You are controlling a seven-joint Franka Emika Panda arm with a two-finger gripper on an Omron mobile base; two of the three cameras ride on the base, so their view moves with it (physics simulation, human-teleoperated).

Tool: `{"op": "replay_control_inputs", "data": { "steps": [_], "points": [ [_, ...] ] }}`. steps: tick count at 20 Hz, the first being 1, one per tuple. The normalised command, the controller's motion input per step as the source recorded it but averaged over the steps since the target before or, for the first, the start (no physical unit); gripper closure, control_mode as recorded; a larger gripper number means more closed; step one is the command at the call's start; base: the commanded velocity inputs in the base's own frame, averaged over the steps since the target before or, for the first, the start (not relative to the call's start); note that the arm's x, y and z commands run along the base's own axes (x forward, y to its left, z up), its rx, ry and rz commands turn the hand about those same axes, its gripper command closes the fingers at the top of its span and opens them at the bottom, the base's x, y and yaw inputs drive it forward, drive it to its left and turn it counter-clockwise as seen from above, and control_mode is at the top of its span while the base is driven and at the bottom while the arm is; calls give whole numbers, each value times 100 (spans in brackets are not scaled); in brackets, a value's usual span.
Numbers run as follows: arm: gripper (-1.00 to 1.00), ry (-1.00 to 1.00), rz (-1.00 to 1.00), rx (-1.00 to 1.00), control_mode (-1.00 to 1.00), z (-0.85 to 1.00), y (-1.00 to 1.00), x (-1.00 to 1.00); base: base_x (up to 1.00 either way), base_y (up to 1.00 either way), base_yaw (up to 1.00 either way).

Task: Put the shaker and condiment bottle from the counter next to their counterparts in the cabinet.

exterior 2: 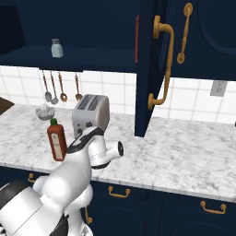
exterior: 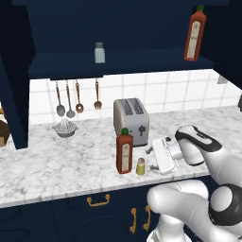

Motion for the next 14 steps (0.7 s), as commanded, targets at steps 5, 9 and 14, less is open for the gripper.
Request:
{"op": "replay_control_inputs", "data": {
  "steps": [5, 9, 14],
  "points": [
    [-100, 0, 0, 0, -100, 0, 26, 3, 0, 0, 0],
    [-100, 0, 0, 0, -100, -12, 0, 0, 0, 0, 0],
    [-100, 0, 0, 0, -100, -24, 15, 0, 0, 0, 0]
  ]
}}
